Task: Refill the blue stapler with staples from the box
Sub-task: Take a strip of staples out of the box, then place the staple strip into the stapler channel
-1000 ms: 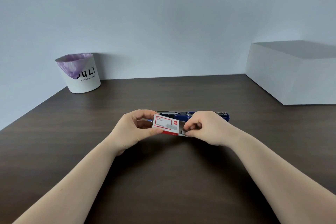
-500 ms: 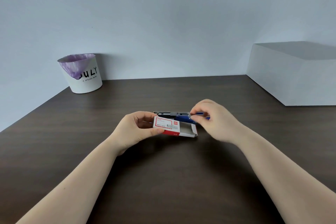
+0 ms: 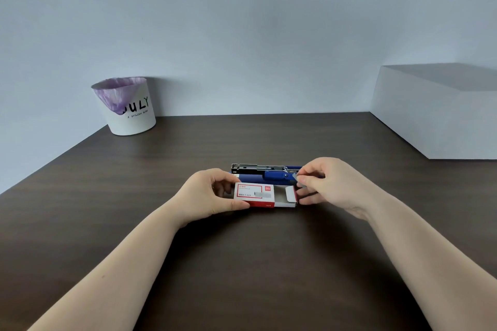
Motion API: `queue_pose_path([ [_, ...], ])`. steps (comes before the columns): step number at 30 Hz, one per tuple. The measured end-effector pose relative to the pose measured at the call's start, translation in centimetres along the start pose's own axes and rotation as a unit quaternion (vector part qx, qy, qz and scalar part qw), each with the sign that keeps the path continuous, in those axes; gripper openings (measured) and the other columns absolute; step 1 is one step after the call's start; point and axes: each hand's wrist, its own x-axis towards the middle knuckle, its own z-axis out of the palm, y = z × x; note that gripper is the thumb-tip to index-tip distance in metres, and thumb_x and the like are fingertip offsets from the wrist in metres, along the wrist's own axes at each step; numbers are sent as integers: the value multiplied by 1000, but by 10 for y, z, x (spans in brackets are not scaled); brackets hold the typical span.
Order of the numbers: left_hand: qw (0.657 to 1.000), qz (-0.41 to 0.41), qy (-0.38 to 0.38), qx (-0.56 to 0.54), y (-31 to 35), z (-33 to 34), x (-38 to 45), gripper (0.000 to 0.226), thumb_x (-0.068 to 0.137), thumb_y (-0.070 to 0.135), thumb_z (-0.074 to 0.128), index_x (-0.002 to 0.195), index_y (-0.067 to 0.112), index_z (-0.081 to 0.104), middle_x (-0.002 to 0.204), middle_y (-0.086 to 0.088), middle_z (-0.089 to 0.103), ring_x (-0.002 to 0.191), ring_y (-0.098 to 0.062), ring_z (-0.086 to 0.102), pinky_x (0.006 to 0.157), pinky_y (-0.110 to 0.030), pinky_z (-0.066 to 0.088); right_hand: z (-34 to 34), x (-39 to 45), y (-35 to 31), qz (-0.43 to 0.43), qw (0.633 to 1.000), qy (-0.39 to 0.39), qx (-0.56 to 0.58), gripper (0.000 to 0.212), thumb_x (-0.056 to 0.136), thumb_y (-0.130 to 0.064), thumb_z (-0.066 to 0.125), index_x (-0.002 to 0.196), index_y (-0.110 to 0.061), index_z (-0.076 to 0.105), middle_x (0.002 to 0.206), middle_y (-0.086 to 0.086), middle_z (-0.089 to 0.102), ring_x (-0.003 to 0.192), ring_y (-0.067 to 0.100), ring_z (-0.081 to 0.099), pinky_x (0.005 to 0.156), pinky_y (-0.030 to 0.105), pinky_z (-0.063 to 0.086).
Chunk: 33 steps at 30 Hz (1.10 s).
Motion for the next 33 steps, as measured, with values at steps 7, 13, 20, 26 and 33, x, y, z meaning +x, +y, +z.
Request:
queue_pose_path([
  [7, 1000, 5, -17, -6, 3, 0, -1, 34, 56, 34, 88, 86, 31, 71, 69, 3, 63, 56, -6, 47, 59, -22, 42, 10, -2, -2, -16, 1000, -20, 8, 9, 92, -6, 53, 91, -10, 60, 98, 15, 69, 90, 21, 70, 80, 40, 60],
  [13, 999, 2, -24, 21, 4, 1, 0, 36, 57, 37, 87, 89, 30, 72, 64, 8, 59, 55, -6, 45, 59, -22, 42, 13, -3, -3, -29, 999, -33, -5, 10, 92, -8, 54, 92, -14, 61, 97, 12, 71, 90, 21, 70, 81, 40, 60],
  [20, 998, 17, -40, 41, 8, 0, -1, 29, 57, 38, 86, 82, 37, 71, 68, 7, 60, 55, -3, 44, 55, -16, 40, 15, -6, -4, -52, 996, -65, -35, 12, 93, -9, 52, 92, -16, 61, 94, 8, 73, 86, 18, 70, 71, 29, 59],
  [26, 997, 21, -52, 46, 9, 0, -2, 28, 57, 39, 86, 79, 42, 68, 71, 7, 65, 55, -2, 46, 57, -16, 41, 5, -4, -7, -69, 990, 15, -119, 10, 93, -15, 52, 96, -16, 61, 91, 4, 73, 72, 21, 69, 59, 25, 55],
  [33, 996, 31, -51, 71, 8, 0, -1, 34, 54, 46, 85, 81, 46, 65, 83, 2, 71, 62, -3, 52, 63, -22, 48, 9, 11, -30, -100, 967, 23, -231, 16, 95, -18, 48, 102, -16, 62, 80, -2, 69, 55, 6, 67, 59, 16, 51],
])
